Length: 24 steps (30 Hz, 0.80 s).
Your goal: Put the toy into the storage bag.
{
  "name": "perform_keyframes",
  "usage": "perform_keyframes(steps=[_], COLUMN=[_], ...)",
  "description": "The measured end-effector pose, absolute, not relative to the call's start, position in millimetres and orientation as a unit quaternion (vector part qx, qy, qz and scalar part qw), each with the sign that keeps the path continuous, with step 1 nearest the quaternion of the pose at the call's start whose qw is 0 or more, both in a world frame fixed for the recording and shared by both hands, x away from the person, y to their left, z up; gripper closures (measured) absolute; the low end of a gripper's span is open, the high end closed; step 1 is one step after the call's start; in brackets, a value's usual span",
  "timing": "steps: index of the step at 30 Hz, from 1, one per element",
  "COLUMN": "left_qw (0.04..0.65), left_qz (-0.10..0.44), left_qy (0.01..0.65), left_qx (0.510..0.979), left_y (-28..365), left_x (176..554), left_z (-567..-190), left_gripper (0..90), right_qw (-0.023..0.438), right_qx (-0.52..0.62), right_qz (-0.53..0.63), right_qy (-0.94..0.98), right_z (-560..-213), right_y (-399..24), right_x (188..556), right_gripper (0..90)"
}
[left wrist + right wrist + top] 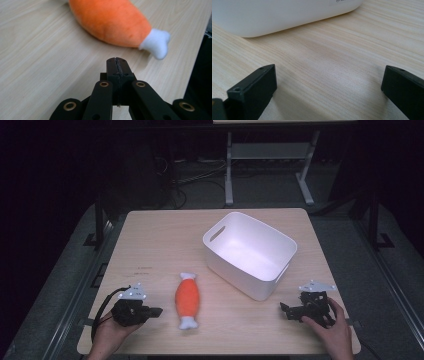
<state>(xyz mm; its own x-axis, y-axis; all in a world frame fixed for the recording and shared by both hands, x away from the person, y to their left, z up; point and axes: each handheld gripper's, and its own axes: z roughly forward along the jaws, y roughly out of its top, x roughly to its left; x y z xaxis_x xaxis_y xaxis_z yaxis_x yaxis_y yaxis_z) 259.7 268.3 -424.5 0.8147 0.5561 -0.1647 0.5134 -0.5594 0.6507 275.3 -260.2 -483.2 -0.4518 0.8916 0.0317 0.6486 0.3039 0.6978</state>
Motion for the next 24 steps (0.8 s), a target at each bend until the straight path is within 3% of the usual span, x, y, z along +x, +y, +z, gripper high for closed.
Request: perform_keyframes(steps=[24], left_qw=[0.325], left_qz=[-0.01], left_qy=[0.224], left_qx=[0.919], left_y=[204], left_x=[263], left_z=[-406], left_gripper=[89.6], right_qw=[0.185], right_qx=[0.489], right_qz=[0.329], right_qy=[0.786], right_z=[-483], right_y=[-260], right_x=[275], right_gripper=[0.0])
